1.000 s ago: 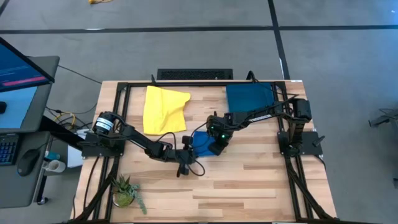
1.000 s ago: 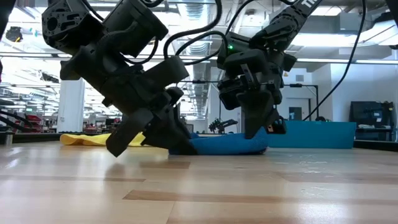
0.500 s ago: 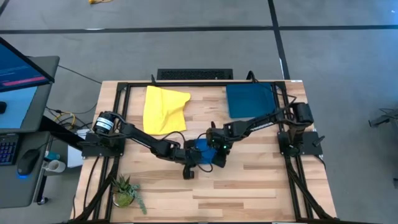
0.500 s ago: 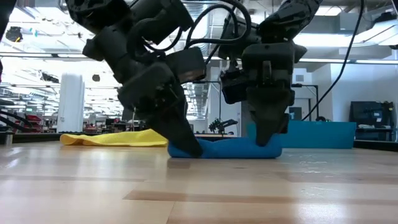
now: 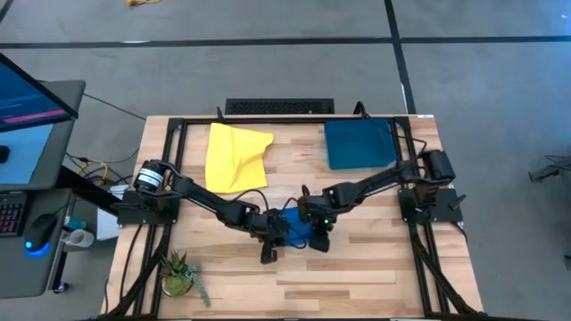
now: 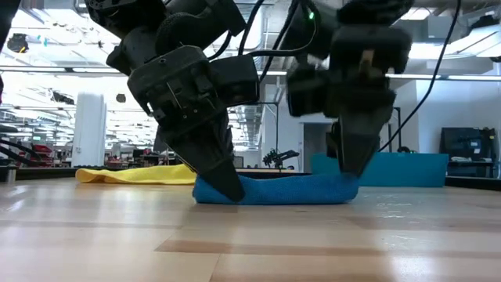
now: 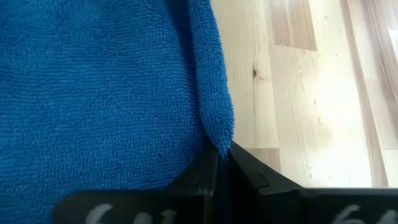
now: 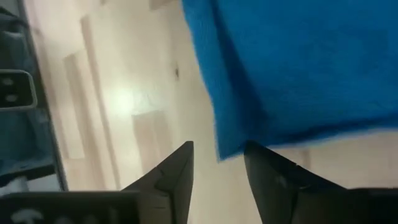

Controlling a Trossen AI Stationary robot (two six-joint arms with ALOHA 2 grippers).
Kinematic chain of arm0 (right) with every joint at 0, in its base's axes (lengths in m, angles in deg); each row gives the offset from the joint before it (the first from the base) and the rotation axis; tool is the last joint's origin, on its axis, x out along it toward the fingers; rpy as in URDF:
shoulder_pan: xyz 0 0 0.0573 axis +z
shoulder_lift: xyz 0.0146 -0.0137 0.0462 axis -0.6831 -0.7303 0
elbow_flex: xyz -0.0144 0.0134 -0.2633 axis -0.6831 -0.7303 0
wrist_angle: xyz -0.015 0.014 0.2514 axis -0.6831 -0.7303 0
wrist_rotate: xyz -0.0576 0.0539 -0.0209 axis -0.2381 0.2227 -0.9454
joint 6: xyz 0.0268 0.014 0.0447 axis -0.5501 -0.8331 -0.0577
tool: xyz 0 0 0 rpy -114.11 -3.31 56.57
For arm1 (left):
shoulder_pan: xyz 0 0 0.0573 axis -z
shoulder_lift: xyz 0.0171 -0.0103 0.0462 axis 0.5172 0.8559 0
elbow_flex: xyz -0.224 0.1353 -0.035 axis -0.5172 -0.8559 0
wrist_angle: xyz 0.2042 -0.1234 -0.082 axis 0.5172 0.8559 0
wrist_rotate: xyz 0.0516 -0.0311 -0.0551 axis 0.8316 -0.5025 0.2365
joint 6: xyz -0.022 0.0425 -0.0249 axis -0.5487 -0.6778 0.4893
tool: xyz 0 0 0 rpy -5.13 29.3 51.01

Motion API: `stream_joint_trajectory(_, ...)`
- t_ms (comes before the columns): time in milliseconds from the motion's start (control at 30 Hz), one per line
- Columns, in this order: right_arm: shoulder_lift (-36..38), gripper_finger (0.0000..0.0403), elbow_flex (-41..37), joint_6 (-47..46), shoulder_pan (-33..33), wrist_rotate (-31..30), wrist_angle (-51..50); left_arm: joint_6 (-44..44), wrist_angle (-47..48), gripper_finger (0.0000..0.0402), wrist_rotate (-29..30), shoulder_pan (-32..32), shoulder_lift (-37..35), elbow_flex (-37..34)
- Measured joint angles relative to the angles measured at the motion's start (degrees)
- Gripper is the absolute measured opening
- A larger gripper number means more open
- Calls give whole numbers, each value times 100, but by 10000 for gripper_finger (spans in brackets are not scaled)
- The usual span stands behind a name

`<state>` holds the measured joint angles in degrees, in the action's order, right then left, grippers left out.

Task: Roll microfiber towels into tight, uniform cylinder then place into a basket
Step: Roll the blue microfiber cloth

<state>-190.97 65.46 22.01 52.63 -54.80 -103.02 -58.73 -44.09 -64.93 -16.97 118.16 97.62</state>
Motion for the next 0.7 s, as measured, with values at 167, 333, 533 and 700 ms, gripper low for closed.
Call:
stream_joint_trajectory(167, 636, 152, 3, 155, 199, -756, -358, -7, 2, 6, -7, -7, 0, 0)
stream_joint_trajectory(333, 1363, 142, 2, 290, 599, -1806, -528, -17, -9, 6, -15, -7, 0, 0)
stream_joint_trajectory(533, 1440, 141, 3, 1190, 1630, -3327, -66, -20, -11, 6, -61, -58, -25, -4)
stream_joint_trajectory(700, 896, 142, 4, 1903, 2196, -4381, 228, 0, 28, 6, -198, -141, -74, -15)
